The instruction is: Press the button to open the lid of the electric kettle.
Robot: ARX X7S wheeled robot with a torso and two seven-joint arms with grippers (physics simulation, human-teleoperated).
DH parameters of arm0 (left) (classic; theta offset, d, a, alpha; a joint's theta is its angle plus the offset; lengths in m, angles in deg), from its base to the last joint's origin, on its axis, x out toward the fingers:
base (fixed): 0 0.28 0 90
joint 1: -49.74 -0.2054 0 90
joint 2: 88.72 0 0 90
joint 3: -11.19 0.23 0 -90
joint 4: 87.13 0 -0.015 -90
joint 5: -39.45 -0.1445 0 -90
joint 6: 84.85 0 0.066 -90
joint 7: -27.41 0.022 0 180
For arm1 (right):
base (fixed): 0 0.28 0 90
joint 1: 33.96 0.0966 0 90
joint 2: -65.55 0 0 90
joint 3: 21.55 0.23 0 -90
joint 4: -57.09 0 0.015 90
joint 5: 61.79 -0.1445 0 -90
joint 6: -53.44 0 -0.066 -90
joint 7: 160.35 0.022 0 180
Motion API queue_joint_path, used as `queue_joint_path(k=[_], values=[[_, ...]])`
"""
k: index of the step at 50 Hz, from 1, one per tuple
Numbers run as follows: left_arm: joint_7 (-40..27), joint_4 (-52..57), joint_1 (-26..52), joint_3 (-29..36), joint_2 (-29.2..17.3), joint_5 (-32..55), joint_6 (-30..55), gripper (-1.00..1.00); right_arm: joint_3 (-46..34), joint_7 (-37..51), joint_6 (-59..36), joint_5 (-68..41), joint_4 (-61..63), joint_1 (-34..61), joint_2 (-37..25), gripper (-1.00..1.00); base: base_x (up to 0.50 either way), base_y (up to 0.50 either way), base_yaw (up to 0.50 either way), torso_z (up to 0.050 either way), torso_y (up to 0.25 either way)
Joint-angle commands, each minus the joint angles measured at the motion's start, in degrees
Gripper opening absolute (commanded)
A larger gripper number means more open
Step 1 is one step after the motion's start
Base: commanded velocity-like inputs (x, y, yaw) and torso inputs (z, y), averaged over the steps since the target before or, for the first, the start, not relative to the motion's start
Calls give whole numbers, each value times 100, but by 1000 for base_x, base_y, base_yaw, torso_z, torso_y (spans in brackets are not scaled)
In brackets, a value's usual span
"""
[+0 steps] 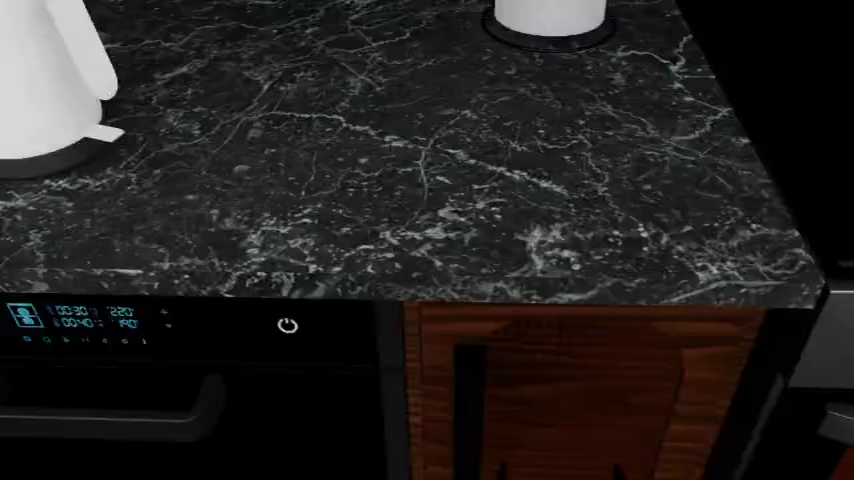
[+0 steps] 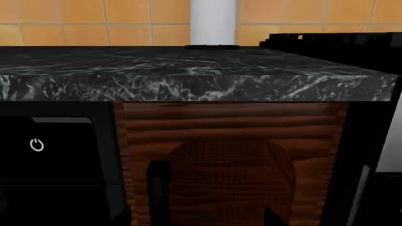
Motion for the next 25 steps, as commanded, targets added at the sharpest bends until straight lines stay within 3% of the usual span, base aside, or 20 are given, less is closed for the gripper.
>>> queue_joint_path(k=[1,19,20,21,25], values=[[-64,0,0,64,-57,0,0,100,-72,72,0,-54,0,0,-54,100,0,0,0,0,0],[-329,101,15,381,-334,353,313,100,-382,373,46,-277,-14,11,-316,100,0,0,0,0,0],[-129,-859,859,-166,-373,-173,483,100,-134,334,859,384,-859,859,-187,100,0,0,0,0,0],[-29,0,28,96,-88,109,386,100,-158,145,131,-80,-144,39,-120,100,0,0,0,0,0],[-74,266,-1,278,-180,186,521,100,-211,258,-214,-198,312,-67,-191,100,0,0,0,0,0]])
